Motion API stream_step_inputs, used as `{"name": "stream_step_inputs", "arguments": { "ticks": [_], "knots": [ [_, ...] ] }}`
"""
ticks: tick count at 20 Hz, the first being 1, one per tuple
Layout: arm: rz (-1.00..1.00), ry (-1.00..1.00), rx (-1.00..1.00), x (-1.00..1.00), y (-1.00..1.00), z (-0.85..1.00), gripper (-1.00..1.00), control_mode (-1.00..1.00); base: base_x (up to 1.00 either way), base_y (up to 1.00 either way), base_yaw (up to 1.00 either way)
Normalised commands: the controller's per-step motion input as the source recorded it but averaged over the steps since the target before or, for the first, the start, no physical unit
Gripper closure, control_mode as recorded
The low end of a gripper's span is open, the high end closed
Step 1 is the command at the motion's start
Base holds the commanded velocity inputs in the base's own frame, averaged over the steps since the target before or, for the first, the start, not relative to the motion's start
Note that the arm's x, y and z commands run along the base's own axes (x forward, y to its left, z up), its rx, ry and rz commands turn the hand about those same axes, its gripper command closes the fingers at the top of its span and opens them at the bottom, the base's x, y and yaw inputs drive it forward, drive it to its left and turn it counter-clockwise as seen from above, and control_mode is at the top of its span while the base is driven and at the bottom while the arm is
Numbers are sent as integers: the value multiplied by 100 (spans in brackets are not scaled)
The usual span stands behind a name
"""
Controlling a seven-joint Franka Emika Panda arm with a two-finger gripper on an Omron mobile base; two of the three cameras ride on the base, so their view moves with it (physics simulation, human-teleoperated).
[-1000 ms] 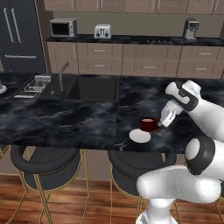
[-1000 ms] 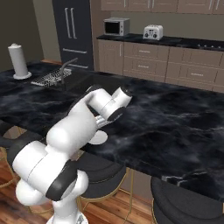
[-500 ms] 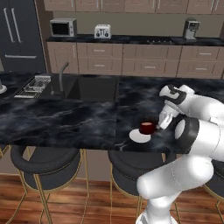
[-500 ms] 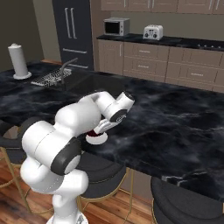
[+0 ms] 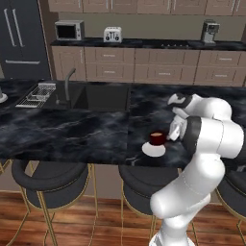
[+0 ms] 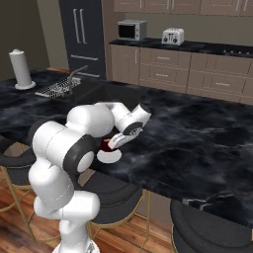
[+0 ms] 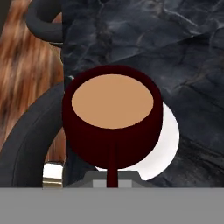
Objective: Pick the cup of tea, navigate to the dining table, and place it on the saucer.
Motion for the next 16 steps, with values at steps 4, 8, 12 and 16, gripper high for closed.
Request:
{"name": "stream_step_inputs", "arguments": {
  "ticks": [4,8,12,16],
  "knots": [
    [0,0,-1,28,0,-34,100,-100,0,0,0],
    [0,0,0,12,0,-37,100,-100,0,0,0],
    [0,0,-1,20,0,-39,100,-100,0,0,0],
    [0,0,0,23,0,-26,100,-100,0,0,0]
  ]
}}
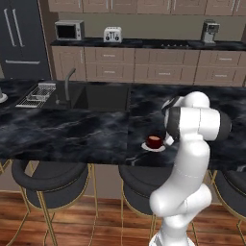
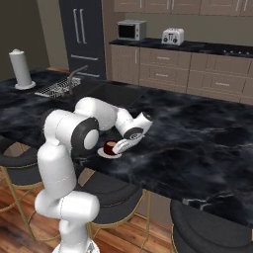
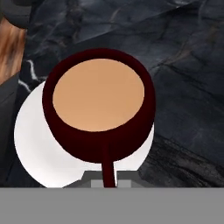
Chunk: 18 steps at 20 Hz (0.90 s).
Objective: Pick the cup of tea, navigate to the dining table, and place it on the saucer.
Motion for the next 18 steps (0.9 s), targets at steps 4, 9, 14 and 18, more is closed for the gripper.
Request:
{"name": "stream_step_inputs", "arguments": {
  "ticks": [4,9,14,18],
  "knots": [
    [0,0,0,0,0,-17,100,-100,0,0,0],
    [0,0,0,0,0,-9,100,-100,0,0,0],
    [0,-3,0,-2,3,0,100,-100,0,0,0],
    [0,-5,0,-9,0,0,100,-100,0,0,0]
  ]
}}
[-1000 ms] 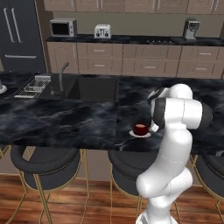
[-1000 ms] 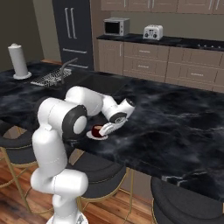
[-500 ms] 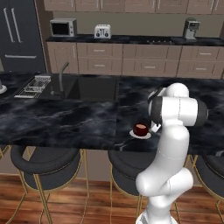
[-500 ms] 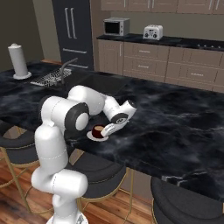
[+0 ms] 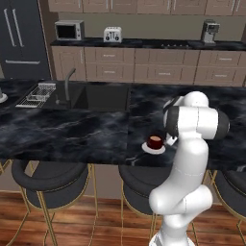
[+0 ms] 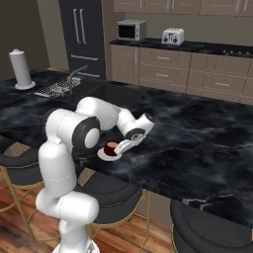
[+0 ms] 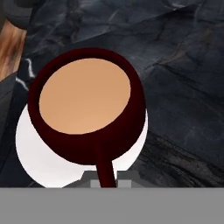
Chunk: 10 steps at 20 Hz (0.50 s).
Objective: Pick the cup of tea, navigate to the dining table, and place it on the saucer.
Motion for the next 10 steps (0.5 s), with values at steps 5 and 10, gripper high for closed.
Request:
{"name": "stream_step_inputs", "arguments": {
  "ticks": [5,10],
  "knots": [
    [0,-6,-3,-12,5,-1,100,-100,0,0,0],
    [0,-6,-6,-6,15,-3,100,-100,0,0,0]
  ]
}}
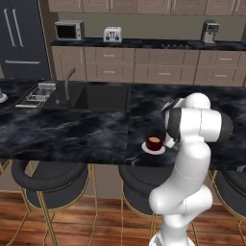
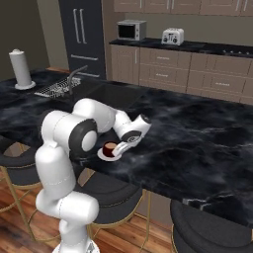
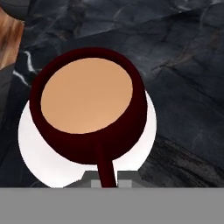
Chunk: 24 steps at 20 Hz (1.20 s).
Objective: Pick the cup of tea, navigate to the dining table, and place it on the saucer.
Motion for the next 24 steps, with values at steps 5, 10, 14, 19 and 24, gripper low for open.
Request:
{"name": "stream_step_inputs", "arguments": {
  "ticks": [5,10,14,19,24],
  "knots": [
    [0,-4,-7,0,13,0,100,-100,0,0,0],
    [0,-2,-6,0,0,-2,100,-100,0,0,0],
    [0,-2,-5,0,0,0,100,-100,0,0,0],
    [0,0,-2,0,0,0,-100,-100,0,0,0],
    [0,0,0,0,-1,1,-100,-100,0,0,0]
  ]
}}
